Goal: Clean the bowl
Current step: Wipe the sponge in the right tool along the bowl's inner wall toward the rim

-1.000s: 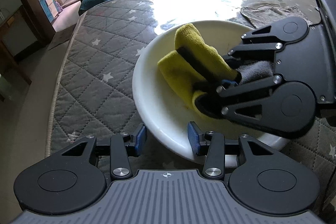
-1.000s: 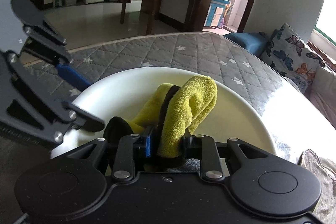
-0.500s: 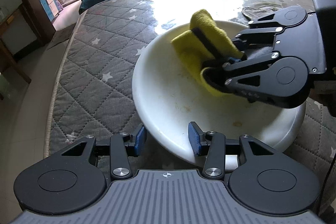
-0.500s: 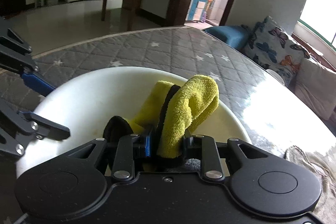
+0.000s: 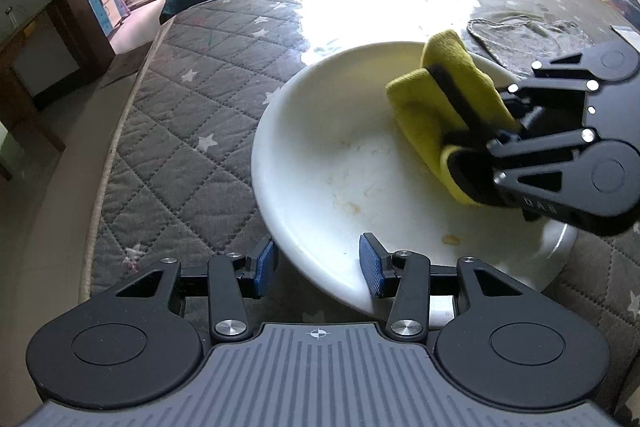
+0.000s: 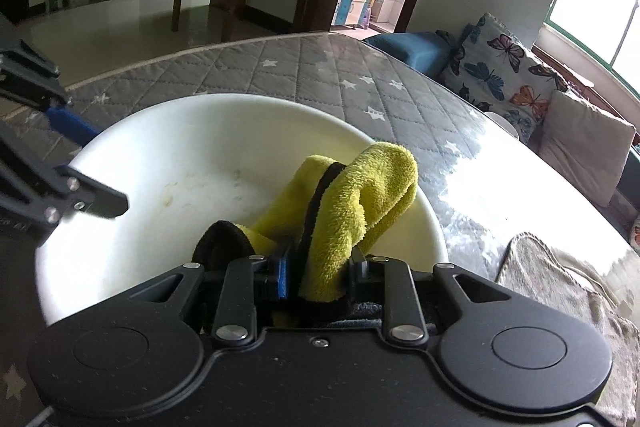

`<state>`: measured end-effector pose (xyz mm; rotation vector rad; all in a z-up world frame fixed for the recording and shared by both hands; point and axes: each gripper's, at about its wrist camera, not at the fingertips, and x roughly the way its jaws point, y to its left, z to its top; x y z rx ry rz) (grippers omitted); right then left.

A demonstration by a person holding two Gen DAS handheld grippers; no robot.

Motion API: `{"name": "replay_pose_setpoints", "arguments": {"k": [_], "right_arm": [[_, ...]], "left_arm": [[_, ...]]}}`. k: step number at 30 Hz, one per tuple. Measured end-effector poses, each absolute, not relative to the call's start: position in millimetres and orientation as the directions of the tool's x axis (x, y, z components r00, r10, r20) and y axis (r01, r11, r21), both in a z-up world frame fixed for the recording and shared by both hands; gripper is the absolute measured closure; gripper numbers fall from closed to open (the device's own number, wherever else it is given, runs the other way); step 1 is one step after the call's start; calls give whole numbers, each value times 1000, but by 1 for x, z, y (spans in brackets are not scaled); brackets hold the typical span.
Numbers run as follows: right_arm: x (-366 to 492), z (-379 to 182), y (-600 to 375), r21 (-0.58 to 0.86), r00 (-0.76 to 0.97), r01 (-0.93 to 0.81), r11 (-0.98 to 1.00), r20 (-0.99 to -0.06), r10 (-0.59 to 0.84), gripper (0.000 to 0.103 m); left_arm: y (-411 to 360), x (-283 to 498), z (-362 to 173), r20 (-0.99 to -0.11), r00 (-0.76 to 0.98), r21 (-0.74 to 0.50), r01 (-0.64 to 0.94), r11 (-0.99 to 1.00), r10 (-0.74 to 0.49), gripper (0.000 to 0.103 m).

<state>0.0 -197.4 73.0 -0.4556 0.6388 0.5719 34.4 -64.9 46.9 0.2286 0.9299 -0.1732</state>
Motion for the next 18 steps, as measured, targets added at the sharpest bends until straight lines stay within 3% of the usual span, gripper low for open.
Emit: {"name": "replay_pose_setpoints", "arguments": {"k": [18], "right_arm": [[-22,89,-213,-160,689,-603,782,-599,408,81]], "left_arm": [[-67,13,64,-779,626,115,201,973,-37,45]]}}
